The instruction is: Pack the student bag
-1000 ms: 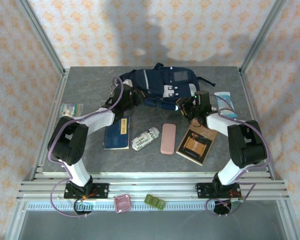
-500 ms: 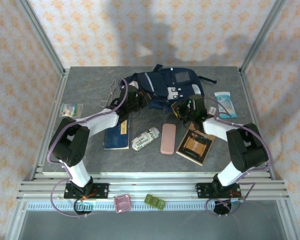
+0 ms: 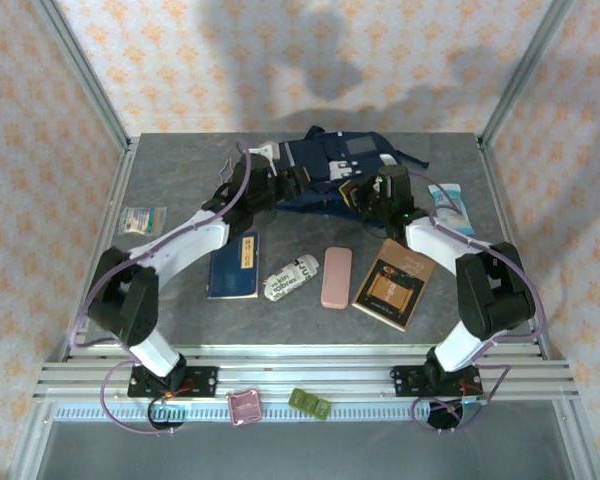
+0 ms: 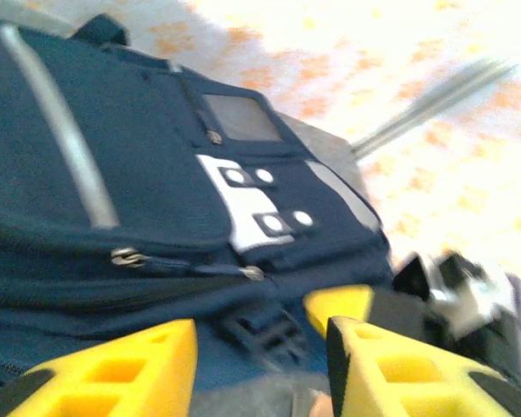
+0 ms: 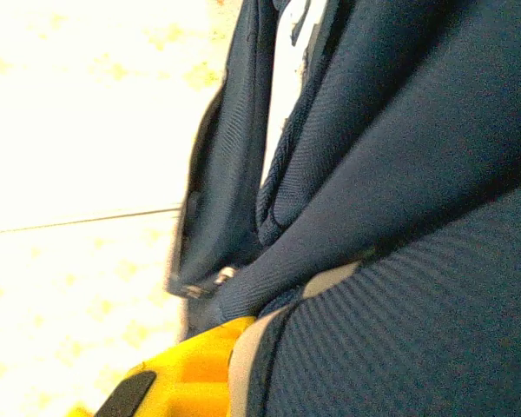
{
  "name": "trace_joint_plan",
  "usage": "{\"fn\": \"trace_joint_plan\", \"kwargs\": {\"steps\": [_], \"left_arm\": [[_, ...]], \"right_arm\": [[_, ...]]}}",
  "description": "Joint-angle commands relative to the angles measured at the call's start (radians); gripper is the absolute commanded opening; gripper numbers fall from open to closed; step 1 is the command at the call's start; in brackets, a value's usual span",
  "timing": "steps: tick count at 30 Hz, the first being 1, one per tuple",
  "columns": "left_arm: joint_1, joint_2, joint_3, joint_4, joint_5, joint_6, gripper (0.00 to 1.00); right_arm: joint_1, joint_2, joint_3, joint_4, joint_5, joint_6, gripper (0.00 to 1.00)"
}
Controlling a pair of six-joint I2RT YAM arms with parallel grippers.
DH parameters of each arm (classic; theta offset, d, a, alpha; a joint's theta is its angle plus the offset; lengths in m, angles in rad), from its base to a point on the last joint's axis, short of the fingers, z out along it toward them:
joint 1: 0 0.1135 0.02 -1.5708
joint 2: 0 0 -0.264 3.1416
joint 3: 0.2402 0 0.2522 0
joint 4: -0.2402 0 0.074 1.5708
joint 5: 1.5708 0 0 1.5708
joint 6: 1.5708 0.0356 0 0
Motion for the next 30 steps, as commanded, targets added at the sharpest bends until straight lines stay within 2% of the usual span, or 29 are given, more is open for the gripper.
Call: {"fn": "trace_joint_plan", "kwargs": {"steps": [1,5,8,14,19,22,25,30], "left_arm": [[-0.026,-0.138,-0.140,0.124,0.048,0.060,0.46],[-0.065,-0.228,-0.328,0.284,0.092,0.033,0.47],[-0.120,-0.224,-0.416,0.379,0.085,0.027,0.49],[-0.175,-0.093,-0.478,0.571,0.002,0.054,0.56],[-0.193,0.021,-0.467,0.697,-0.119,0.180,0.58],[-0.196,0.076,-0.509,0.866,-0.199,0.241,0.58],[-0.195,0.145,-0.539,1.051,-0.213,0.307,0.58],[-0.196,0.231,-0.443,0.980,-0.207,0.390,0.56]], "right_arm": [[0.004,-0.044,0.051,0.059,-0.022,0.078,0.00],[0.005,-0.051,0.053,0.072,-0.011,0.122,0.00],[0.011,-0.054,0.060,0.069,-0.009,0.134,0.00],[0.025,-0.061,0.068,0.058,-0.004,0.136,0.00],[0.031,-0.076,0.062,0.058,0.004,0.141,0.00],[0.033,-0.079,0.067,0.060,0.004,0.142,0.00],[0.038,-0.074,0.073,0.067,-0.002,0.146,0.00],[0.044,-0.063,0.082,0.078,-0.009,0.151,0.00]]}}
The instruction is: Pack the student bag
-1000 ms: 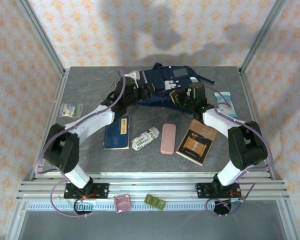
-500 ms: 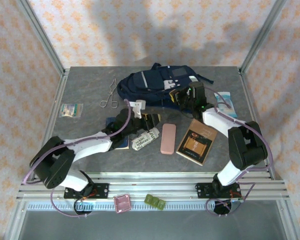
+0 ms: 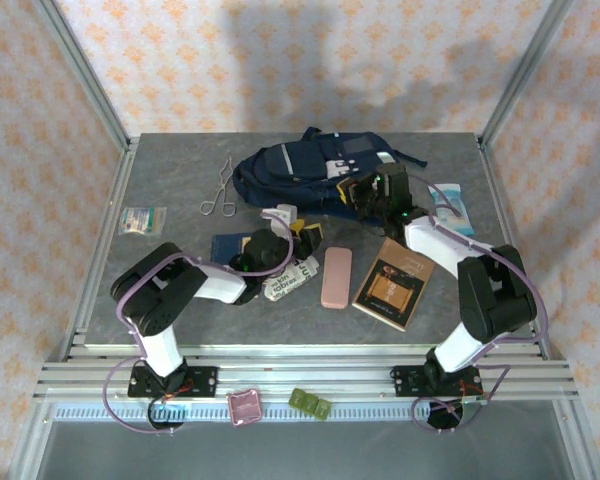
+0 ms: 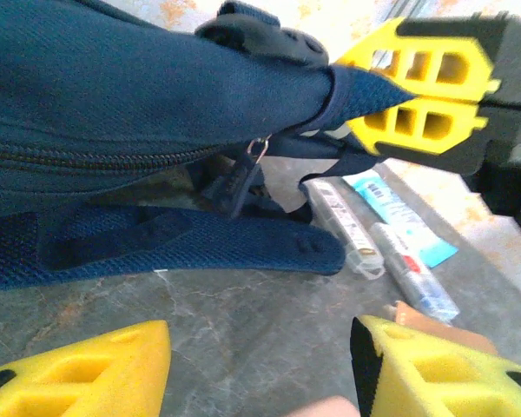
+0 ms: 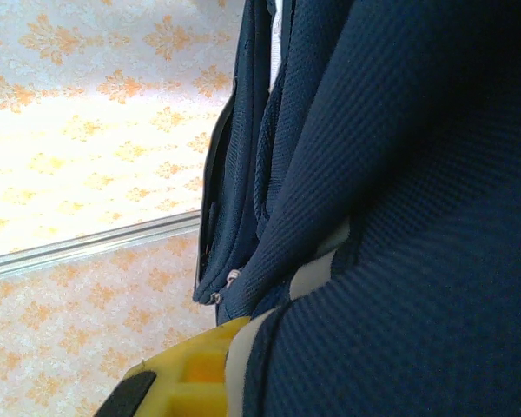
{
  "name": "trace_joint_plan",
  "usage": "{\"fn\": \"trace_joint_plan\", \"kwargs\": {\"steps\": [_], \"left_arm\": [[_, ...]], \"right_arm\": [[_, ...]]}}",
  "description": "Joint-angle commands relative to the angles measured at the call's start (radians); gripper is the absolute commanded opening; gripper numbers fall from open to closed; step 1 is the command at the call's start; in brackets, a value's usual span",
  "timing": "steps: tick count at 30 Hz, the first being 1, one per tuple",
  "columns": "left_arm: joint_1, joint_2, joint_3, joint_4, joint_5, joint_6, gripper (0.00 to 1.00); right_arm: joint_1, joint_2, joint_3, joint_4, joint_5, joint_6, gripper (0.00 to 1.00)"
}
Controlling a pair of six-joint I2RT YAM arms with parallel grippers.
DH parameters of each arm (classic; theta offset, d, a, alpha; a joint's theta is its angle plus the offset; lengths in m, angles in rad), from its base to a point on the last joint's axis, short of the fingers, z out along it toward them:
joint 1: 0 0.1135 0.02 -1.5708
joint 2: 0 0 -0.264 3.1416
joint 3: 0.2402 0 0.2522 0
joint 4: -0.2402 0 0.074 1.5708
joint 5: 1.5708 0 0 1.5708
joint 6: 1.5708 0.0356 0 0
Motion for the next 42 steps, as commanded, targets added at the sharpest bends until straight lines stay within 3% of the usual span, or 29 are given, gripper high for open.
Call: {"fn": "trace_joint_plan", "kwargs": {"steps": [1,5,16,18,21,26,32,35,42], "left_arm": [[-0.009,0.042,0.057,0.100,-0.031,0.111,0.56],[-0.009,0.083,0.074,0.172,-0.067,0.157,0.56],[-0.009,0.196,0.229,0.103,-0.123,0.240,0.51],[-0.007,0.210,0.246,0.095,-0.128,0.244,0.42],[-0.004,0.213,0.255,0.090,-0.124,0.245,0.18],[-0.001,0.190,0.225,0.092,-0.144,0.247,0.00],[0.001,0.150,0.170,0.085,-0.154,0.245,0.01],[0.000,0.150,0.157,0.093,-0.152,0.244,0.29],[0.001,0.197,0.192,0.136,-0.137,0.265,0.40]], "right_arm": [[0.019,-0.042,0.065,0.101,-0.031,0.018,0.00],[0.024,-0.040,0.069,0.108,-0.032,0.018,0.00],[0.033,-0.040,0.049,0.137,-0.054,0.029,0.00],[0.033,-0.040,0.046,0.139,-0.057,0.029,0.00],[0.034,-0.039,0.047,0.141,-0.059,0.025,0.00],[0.033,-0.043,0.034,0.143,-0.055,0.017,0.00],[0.032,-0.048,0.014,0.152,-0.052,0.016,0.00],[0.032,-0.050,0.015,0.153,-0.052,0.014,0.00],[0.034,-0.067,0.003,0.151,-0.051,0.015,0.00]]}}
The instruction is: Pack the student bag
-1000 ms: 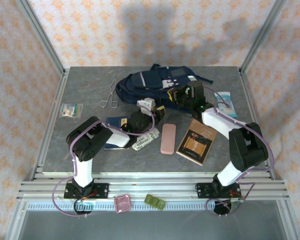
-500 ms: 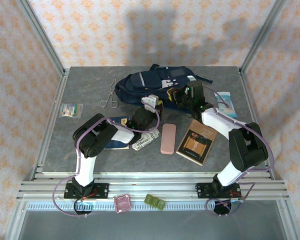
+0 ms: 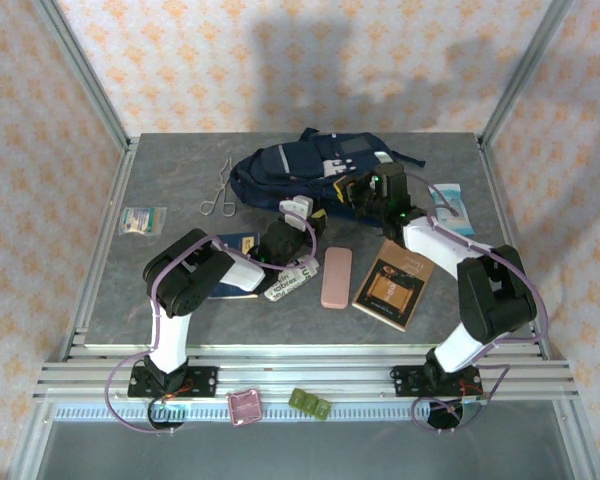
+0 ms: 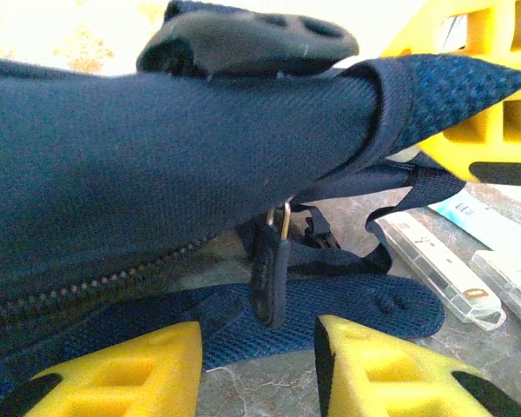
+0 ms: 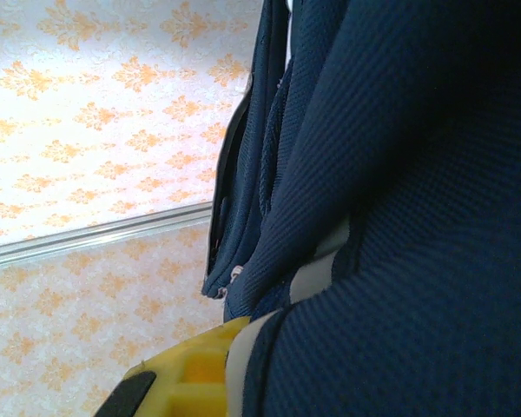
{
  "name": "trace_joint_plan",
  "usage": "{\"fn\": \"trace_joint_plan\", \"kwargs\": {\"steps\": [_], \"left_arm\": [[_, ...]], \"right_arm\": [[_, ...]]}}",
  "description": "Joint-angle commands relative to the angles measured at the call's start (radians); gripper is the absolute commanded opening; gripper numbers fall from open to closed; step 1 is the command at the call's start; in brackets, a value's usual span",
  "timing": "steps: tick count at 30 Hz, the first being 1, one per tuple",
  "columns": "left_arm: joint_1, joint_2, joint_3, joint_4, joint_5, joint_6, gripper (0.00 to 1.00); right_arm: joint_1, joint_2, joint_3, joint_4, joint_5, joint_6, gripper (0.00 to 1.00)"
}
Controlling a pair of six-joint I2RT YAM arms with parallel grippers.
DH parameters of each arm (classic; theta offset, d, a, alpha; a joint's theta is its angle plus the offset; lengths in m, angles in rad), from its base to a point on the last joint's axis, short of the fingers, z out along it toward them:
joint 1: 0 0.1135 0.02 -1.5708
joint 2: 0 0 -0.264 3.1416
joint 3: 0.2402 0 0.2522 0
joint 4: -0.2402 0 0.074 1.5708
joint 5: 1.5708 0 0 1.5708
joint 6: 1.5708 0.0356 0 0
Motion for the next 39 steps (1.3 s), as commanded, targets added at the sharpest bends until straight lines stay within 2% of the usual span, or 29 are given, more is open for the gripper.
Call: {"fn": "trace_joint_plan", "kwargs": {"steps": [1,9,14,18,20,29,39], "left_arm": [[0.005,0.019,0.035,0.050,0.004,0.025,0.41],[0.005,0.058,0.104,0.051,-0.008,0.044,0.41],[0.006,0.044,0.101,0.047,-0.022,0.055,0.23],[0.006,0.013,0.081,0.039,-0.030,0.054,0.05],[0.007,-0.011,0.062,0.032,-0.031,0.052,0.00],[0.011,-0.153,-0.041,-0.113,-0.015,0.001,0.00],[0.072,-0.348,-0.117,-0.485,-0.003,-0.114,0.00]], "right_arm": [[0.019,-0.064,0.004,0.122,-0.048,0.008,0.00],[0.022,-0.065,0.009,0.124,-0.052,0.009,0.00],[0.024,-0.064,0.007,0.122,-0.052,0.004,0.00],[0.024,-0.061,-0.004,0.119,-0.046,-0.003,0.00],[0.025,-0.064,-0.015,0.119,-0.040,-0.007,0.00],[-0.004,-0.083,-0.055,0.095,-0.006,-0.040,0.00],[-0.100,-0.045,-0.083,0.049,0.007,-0.127,0.00]]}}
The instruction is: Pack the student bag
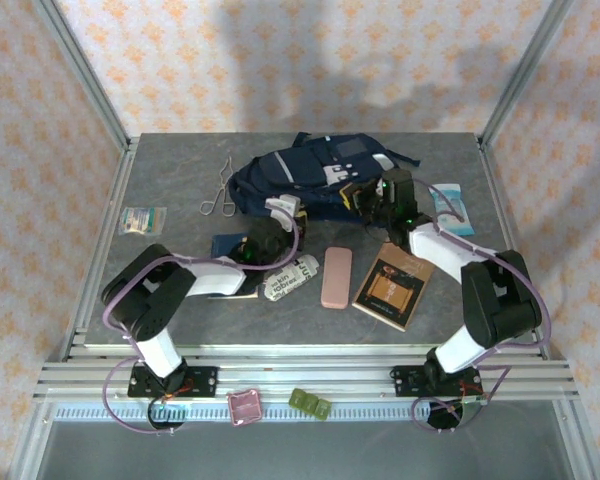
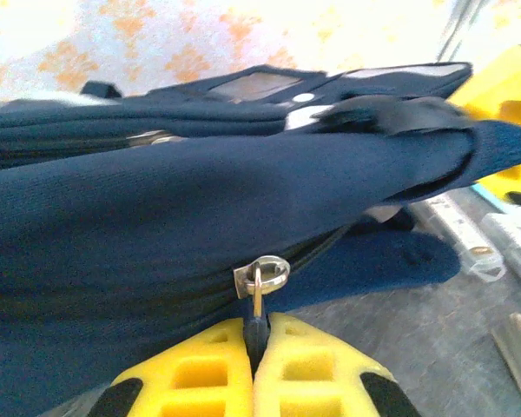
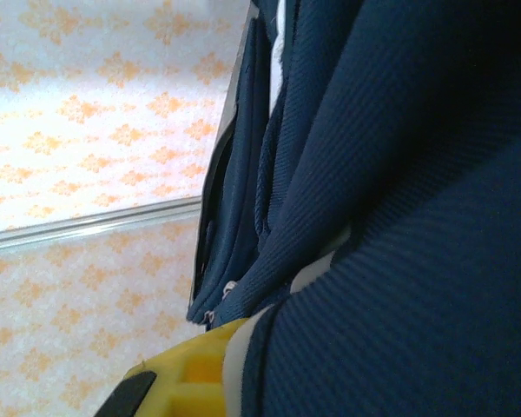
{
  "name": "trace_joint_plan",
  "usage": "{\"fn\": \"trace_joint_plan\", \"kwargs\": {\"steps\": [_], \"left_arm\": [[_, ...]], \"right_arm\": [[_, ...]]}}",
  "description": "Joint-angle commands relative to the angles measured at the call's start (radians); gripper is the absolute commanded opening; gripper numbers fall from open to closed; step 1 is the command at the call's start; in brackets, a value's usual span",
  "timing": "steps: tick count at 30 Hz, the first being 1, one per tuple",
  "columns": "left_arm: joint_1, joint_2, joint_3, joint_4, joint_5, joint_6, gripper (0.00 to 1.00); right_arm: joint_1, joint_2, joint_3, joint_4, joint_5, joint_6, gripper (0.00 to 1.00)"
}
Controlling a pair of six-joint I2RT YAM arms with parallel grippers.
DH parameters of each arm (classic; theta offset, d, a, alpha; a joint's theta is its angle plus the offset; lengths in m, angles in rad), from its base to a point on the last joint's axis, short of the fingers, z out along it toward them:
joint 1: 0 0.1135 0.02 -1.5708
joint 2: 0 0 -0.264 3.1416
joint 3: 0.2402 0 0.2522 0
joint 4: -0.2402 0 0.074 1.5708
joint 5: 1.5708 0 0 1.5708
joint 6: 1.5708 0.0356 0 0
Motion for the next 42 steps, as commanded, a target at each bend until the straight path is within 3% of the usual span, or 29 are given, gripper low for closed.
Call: {"fn": "trace_joint_plan", "kwargs": {"steps": [1,8,15,16,18,20,23,32,34,42], "left_arm": [[0.043,-0.079,-0.023,-0.171,0.002,-0.070,0.00],[0.062,-0.177,-0.082,-0.234,0.051,-0.054,0.00],[0.054,-0.154,-0.013,-0.360,0.190,-0.068,0.00],[0.044,-0.148,-0.005,-0.366,0.198,-0.067,0.00],[0.025,-0.143,0.002,-0.356,0.197,-0.064,0.00],[0.014,-0.136,0.010,-0.342,0.218,-0.079,0.00],[0.003,-0.115,0.036,-0.334,0.255,-0.113,0.00],[-0.029,-0.048,0.097,-0.345,0.324,-0.151,0.00],[-0.041,-0.037,0.099,-0.328,0.332,-0.151,0.00],[-0.080,-0.036,0.102,-0.307,0.316,-0.148,0.00]], "right_arm": [[-0.055,-0.001,0.000,0.025,0.046,-0.069,0.00],[-0.147,0.097,0.060,-0.049,0.067,-0.192,0.00],[-0.210,0.215,0.185,-0.148,0.127,-0.286,0.00],[-0.209,0.228,0.213,-0.175,0.130,-0.299,0.02],[-0.209,0.241,0.241,-0.205,0.103,-0.305,0.23],[-0.205,0.232,0.246,-0.237,0.078,-0.310,0.38],[-0.192,0.173,0.210,-0.280,0.054,-0.319,0.48],[-0.094,-0.050,-0.051,-0.266,-0.006,-0.251,0.60],[-0.076,-0.047,-0.092,-0.200,-0.059,-0.216,0.60],[0.020,0.064,-0.103,-0.060,-0.077,-0.106,0.61]]}}
